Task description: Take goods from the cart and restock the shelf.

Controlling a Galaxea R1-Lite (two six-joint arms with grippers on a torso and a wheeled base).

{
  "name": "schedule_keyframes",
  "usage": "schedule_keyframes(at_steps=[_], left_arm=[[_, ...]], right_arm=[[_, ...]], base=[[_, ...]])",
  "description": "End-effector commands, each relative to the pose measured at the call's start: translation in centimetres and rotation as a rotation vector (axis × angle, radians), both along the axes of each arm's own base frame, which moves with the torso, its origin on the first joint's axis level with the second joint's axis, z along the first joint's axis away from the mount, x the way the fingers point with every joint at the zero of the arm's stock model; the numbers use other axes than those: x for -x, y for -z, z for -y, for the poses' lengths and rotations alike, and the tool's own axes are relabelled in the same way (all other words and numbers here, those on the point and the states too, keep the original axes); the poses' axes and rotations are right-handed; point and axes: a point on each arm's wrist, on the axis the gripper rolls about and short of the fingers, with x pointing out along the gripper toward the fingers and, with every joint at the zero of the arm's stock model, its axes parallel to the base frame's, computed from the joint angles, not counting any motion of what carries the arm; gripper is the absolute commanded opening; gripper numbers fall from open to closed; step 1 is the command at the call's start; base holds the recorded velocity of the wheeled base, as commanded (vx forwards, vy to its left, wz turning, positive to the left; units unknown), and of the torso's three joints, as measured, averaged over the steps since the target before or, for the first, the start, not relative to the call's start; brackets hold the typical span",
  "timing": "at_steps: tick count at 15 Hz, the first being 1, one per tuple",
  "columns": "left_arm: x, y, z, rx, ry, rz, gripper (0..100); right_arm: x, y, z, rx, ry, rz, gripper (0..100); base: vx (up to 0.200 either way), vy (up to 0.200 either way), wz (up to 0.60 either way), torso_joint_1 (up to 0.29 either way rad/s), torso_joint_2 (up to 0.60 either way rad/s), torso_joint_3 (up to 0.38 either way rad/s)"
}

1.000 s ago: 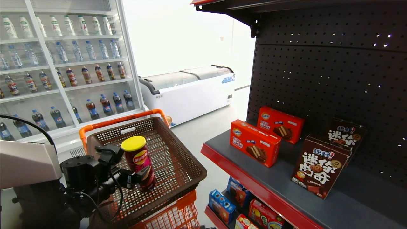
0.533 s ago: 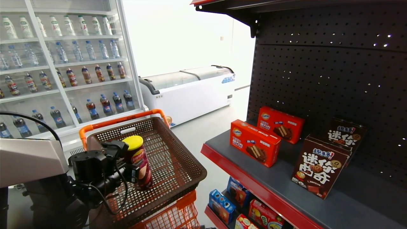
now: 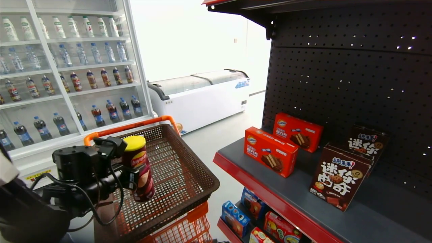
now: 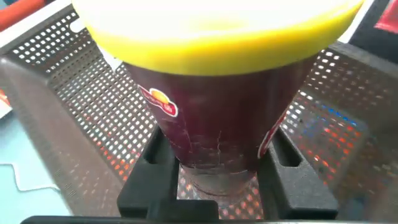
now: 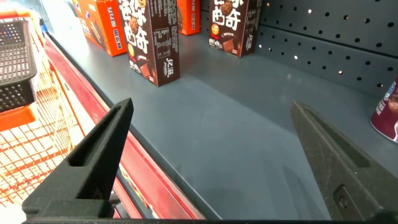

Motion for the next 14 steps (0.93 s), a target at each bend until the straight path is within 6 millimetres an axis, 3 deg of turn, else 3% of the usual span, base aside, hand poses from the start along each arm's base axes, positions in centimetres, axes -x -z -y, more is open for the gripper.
schedule_keyframes(at_steps=[1,7,11,14], left_arm=[[3.5,-6.9,0.2,0.022,0.042,0.108,0],[7.9,-10.4,0.7,0.162,0.246,0.105,0],[8.6,-9.6,1.8,0.166,0.296,0.079,0],[9.6,-9.7,2.8,0.185,0.463,0.082,0]], right_arm=[[0.0,0.0,0.0,0.001,0.0,0.0,100],[0.0,0.0,0.0,0.001,-0.001,0.0,100],[0.0,0.0,0.0,0.001,-0.001,0.0,100],[0.0,0.0,0.0,-0.001,0.0,0.0,100]], base=[[0.0,0.0,0.0,0.0,0.0,0.0],[0.0,0.0,0.0,0.0,0.0,0.0],[0.0,0.0,0.0,0.0,0.0,0.0],[0.0,0.0,0.0,0.0,0.0,0.0]])
